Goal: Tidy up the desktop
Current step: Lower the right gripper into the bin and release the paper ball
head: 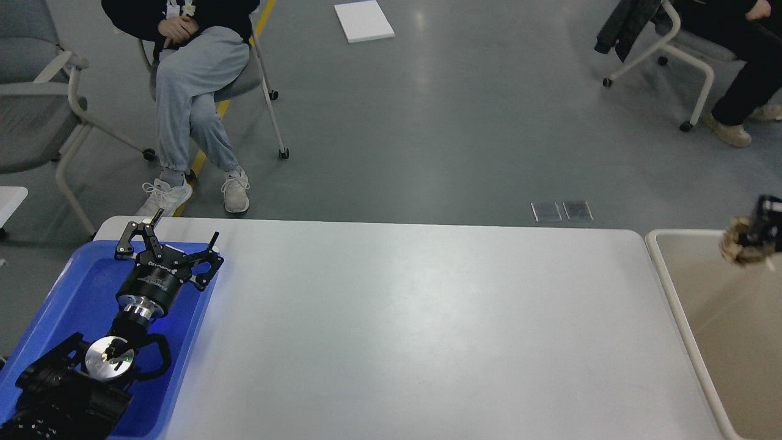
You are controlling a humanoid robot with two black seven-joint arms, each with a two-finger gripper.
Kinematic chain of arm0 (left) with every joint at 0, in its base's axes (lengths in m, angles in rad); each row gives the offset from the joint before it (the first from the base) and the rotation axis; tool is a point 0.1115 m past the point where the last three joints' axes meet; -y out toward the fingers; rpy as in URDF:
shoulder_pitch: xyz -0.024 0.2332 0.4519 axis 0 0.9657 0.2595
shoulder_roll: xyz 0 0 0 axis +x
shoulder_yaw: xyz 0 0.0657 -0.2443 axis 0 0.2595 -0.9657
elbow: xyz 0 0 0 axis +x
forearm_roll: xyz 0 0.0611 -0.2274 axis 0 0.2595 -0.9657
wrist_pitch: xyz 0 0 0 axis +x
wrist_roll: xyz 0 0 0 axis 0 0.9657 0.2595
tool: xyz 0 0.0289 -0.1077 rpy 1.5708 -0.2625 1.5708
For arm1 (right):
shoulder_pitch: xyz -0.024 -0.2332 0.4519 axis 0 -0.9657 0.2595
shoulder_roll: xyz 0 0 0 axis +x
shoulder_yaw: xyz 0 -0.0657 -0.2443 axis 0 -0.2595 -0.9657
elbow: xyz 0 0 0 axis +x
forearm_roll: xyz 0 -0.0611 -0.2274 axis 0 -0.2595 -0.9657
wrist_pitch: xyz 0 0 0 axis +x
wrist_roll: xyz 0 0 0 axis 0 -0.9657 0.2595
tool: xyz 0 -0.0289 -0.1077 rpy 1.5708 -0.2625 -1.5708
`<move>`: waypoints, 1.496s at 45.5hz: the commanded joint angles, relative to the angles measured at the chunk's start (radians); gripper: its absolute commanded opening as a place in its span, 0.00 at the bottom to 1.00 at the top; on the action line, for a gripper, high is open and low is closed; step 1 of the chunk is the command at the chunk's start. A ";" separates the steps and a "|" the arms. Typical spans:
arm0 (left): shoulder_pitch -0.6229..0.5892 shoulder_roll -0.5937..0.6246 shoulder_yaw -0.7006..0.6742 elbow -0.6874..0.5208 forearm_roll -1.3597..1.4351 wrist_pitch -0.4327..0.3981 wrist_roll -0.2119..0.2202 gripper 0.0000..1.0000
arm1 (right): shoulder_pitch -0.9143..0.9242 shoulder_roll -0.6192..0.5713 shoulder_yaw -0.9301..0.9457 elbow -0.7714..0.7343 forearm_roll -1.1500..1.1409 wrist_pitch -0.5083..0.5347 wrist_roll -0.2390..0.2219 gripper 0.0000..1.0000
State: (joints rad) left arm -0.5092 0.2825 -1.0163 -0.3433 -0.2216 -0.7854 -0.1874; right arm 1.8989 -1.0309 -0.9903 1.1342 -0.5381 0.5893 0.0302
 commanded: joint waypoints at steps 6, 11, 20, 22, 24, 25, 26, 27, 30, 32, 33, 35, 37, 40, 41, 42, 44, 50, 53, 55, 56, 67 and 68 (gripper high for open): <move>0.000 0.000 0.001 0.000 -0.001 0.000 0.000 1.00 | -0.438 -0.074 0.295 -0.315 0.013 -0.032 0.000 0.00; 0.000 0.000 0.001 0.000 -0.001 0.000 0.000 1.00 | -0.573 -0.043 0.370 -0.376 0.015 -0.109 0.000 0.00; 0.001 0.000 -0.001 0.000 0.001 0.000 0.000 1.00 | -0.796 0.017 0.521 -0.458 0.076 -0.285 0.000 0.00; 0.000 0.000 -0.001 0.000 -0.001 0.000 0.000 1.00 | -0.825 0.034 0.522 -0.476 0.096 -0.304 0.000 0.00; 0.000 0.000 -0.001 0.000 -0.001 0.000 0.000 1.00 | -0.842 0.052 0.522 -0.493 0.112 -0.321 0.002 0.00; 0.000 0.000 -0.001 0.000 -0.001 0.000 -0.001 1.00 | -0.850 0.063 0.524 -0.502 0.119 -0.327 0.000 0.00; 0.001 0.000 -0.001 0.000 -0.001 0.000 0.000 1.00 | -0.856 0.074 0.524 -0.513 0.125 -0.333 0.000 0.00; 0.000 0.000 -0.001 0.000 -0.001 0.000 0.000 1.00 | -0.865 0.084 0.522 -0.524 0.133 -0.339 0.000 0.00; 0.000 0.000 -0.001 0.000 -0.001 0.000 -0.001 1.00 | -0.900 0.115 0.524 -0.560 0.144 -0.355 0.000 0.00; 0.000 0.000 -0.001 0.000 -0.001 0.000 -0.001 1.00 | -0.929 0.141 0.524 -0.590 0.144 -0.365 0.000 0.00; 0.000 0.000 -0.001 0.000 -0.001 0.000 -0.001 1.00 | -0.943 0.158 0.525 -0.606 0.147 -0.373 0.000 0.00; 0.000 0.000 -0.001 0.000 -0.001 0.000 -0.001 1.00 | -0.966 0.195 0.527 -0.640 0.147 -0.385 0.000 0.00; 0.000 0.000 -0.001 0.000 -0.001 0.000 -0.001 1.00 | -0.986 0.224 0.527 -0.671 0.148 -0.394 0.000 0.00; 0.000 0.000 -0.001 0.000 -0.001 0.000 -0.001 1.00 | -1.017 0.256 0.529 -0.712 0.168 -0.408 0.000 0.00; 0.000 0.000 -0.001 0.000 -0.001 0.000 -0.001 1.00 | -1.026 0.267 0.529 -0.726 0.179 -0.411 0.000 0.00; 0.000 0.000 -0.001 0.000 -0.001 0.000 -0.001 1.00 | -1.035 0.276 0.529 -0.738 0.193 -0.414 0.000 0.00; 0.000 0.000 -0.001 0.000 0.001 0.000 -0.001 1.00 | -1.051 0.294 0.529 -0.766 0.219 -0.421 0.000 0.00; 0.000 0.000 -0.001 0.000 -0.001 0.000 -0.001 1.00 | -1.092 0.359 0.529 -0.855 0.260 -0.428 0.000 0.00; 0.000 0.000 -0.001 0.000 0.001 0.000 -0.001 1.00 | -1.112 0.383 0.529 -0.887 0.260 -0.430 0.000 0.00; 0.000 0.000 -0.001 0.000 -0.001 0.000 -0.001 1.00 | -1.123 0.400 0.530 -0.903 0.260 -0.430 0.000 0.00; 0.000 0.000 -0.001 0.000 -0.001 0.000 -0.001 1.00 | -1.127 0.408 0.530 -0.910 0.260 -0.431 0.000 0.00; 0.000 0.000 -0.001 0.000 -0.001 0.000 -0.001 1.00 | -1.140 0.433 0.565 -0.930 0.262 -0.473 0.000 0.00; 0.000 0.000 -0.001 0.000 -0.001 0.000 -0.001 1.00 | -1.140 0.433 0.568 -0.930 0.262 -0.474 0.000 0.00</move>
State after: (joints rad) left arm -0.5093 0.2823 -1.0171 -0.3436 -0.2222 -0.7854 -0.1887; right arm 0.7876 -0.6383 -0.4500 0.2480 -0.2876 0.1450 0.0307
